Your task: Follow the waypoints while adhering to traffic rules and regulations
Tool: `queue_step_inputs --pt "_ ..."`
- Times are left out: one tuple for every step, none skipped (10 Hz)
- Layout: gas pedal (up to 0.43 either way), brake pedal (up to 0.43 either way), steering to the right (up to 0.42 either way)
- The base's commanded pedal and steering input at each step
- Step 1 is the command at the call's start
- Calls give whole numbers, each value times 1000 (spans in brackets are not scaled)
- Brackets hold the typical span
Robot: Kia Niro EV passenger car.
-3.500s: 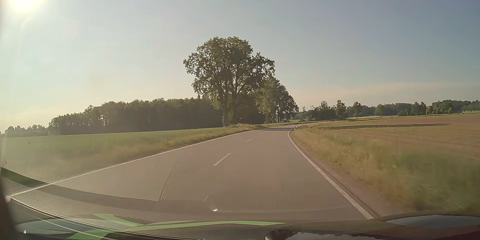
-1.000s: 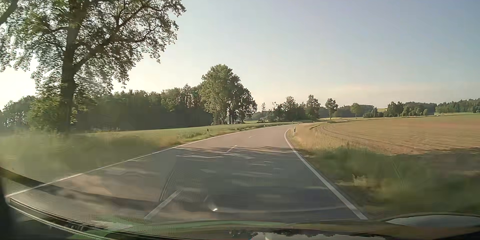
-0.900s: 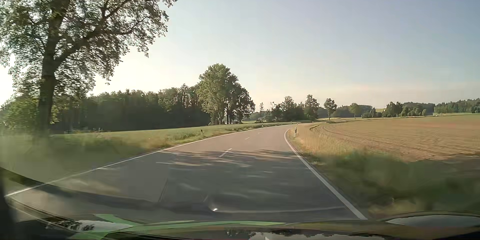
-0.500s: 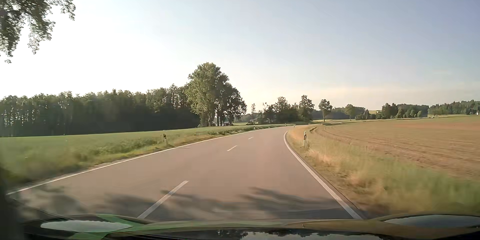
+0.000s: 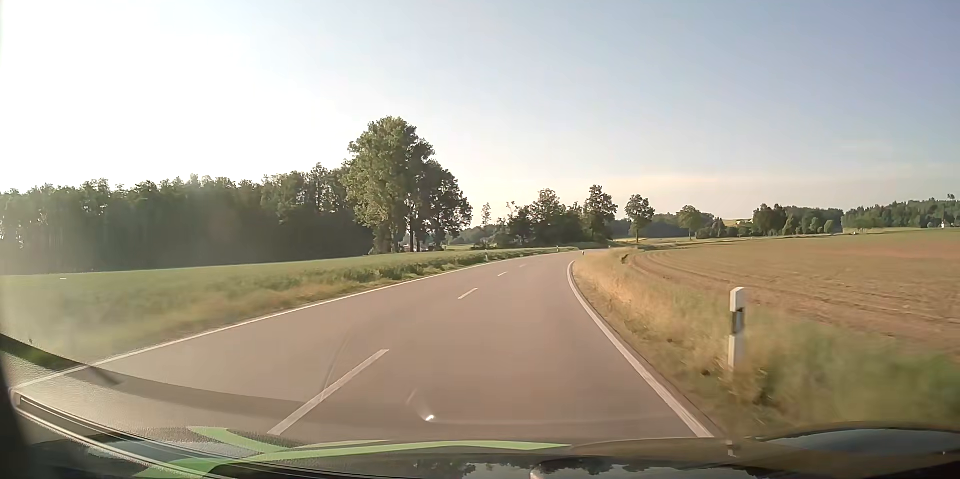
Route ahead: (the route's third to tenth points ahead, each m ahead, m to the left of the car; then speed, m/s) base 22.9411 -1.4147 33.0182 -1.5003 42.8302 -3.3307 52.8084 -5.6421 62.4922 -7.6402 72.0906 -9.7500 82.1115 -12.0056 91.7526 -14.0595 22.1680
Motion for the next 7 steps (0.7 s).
queue_step_inputs --pt "248 0 14" --pt "248 0 12" --pt "248 0 11" --pt "248 0 13" --pt "248 0 15" --pt "248 0 15" --pt "260 0 15"
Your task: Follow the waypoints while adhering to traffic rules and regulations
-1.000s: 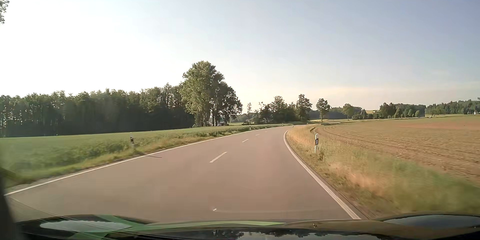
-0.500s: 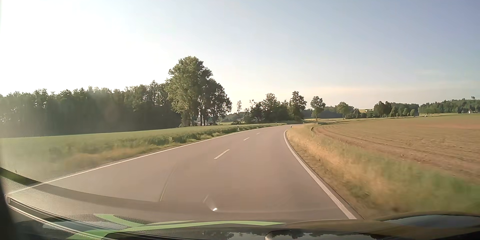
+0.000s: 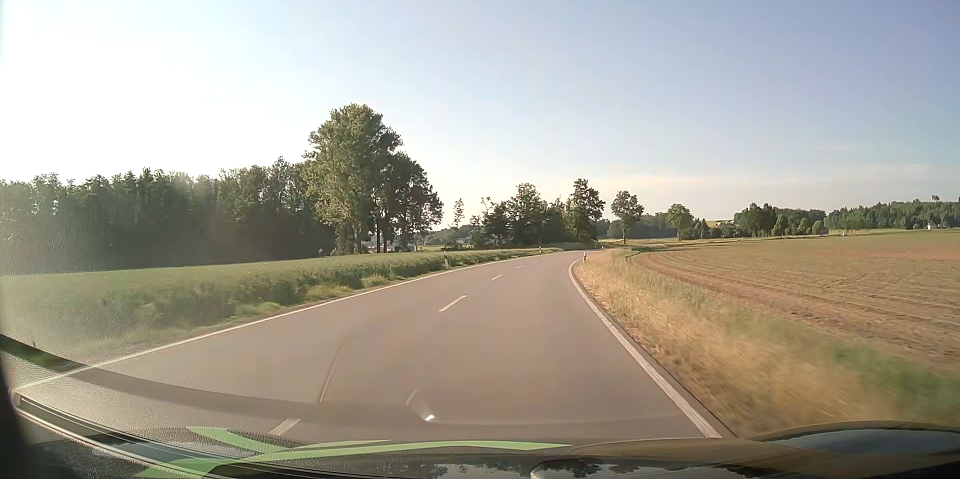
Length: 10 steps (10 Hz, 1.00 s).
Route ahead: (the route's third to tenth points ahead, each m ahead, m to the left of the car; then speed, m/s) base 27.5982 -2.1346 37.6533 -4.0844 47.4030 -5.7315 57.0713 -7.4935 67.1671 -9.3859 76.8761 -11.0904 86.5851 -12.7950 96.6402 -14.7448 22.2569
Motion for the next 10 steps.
queue_step_inputs --pt "268 0 15" --pt "299 0 15" --pt "299 0 15" --pt "311 0 15" --pt "311 0 15" --pt "311 0 15" --pt "299 0 15" --pt "287 0 15" --pt "280 0 15" --pt "280 0 15"
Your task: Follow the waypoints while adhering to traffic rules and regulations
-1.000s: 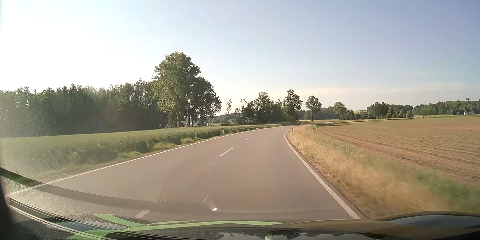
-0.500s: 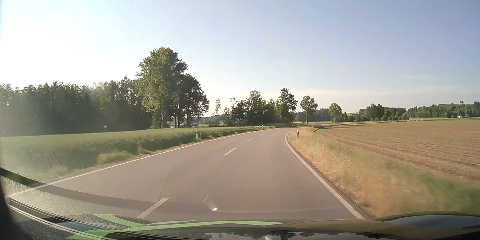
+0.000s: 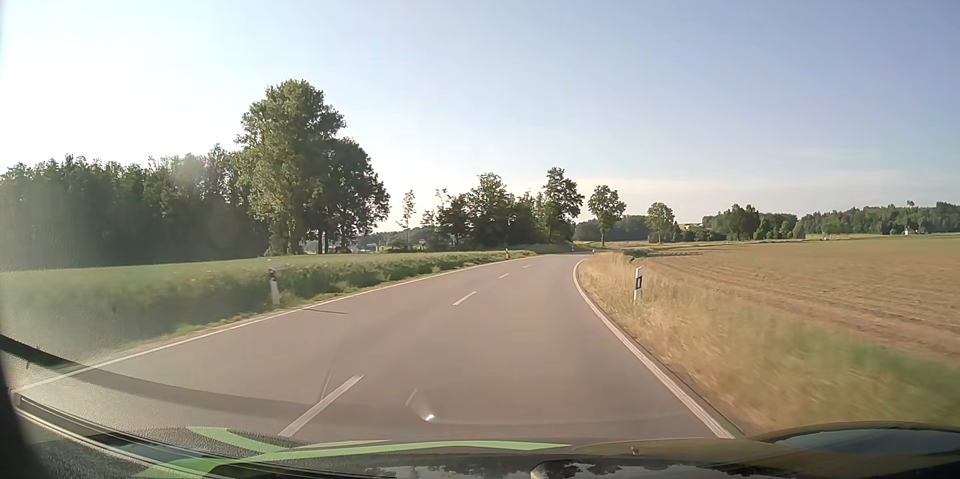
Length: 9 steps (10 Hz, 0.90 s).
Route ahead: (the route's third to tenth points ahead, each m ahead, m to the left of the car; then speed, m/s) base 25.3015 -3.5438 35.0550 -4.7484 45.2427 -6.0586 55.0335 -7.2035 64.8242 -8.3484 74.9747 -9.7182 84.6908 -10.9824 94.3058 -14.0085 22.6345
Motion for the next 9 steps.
queue_step_inputs --pt "280 0 15" --pt "280 0 15" --pt "287 0 16" --pt "287 0 16" --pt "287 0 16" --pt "280 0 15" --pt "260 0 15" --pt "228 0 16" --pt "197 0 16"
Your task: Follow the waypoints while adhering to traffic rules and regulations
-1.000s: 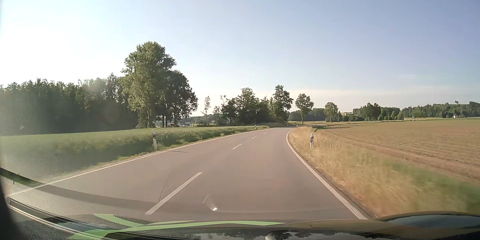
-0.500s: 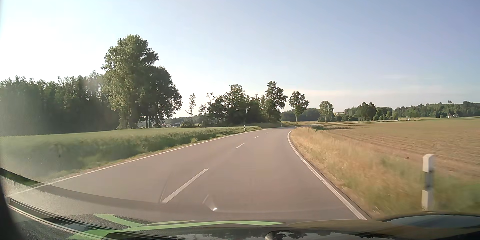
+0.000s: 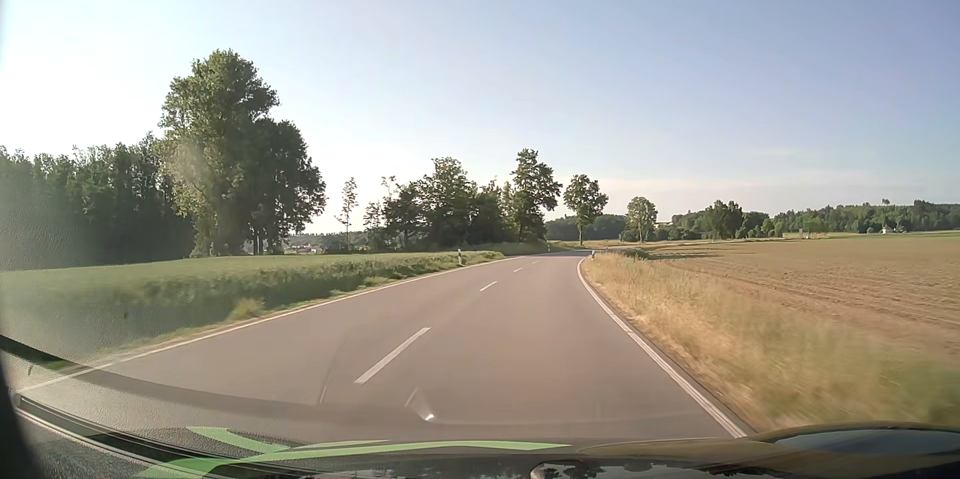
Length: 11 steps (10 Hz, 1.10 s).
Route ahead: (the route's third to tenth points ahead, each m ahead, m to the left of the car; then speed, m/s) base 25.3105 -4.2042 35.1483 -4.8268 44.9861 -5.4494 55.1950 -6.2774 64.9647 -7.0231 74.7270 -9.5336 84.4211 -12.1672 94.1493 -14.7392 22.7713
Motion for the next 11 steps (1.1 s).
queue_step_inputs --pt "197 0 15" --pt "197 0 15" --pt "197 0 15" --pt "209 0 16" --pt "209 0 16" --pt "220 0 15" --pt "220 0 15" --pt "220 0 16" --pt "220 0 16" --pt "209 0 17" --pt "209 0 19"
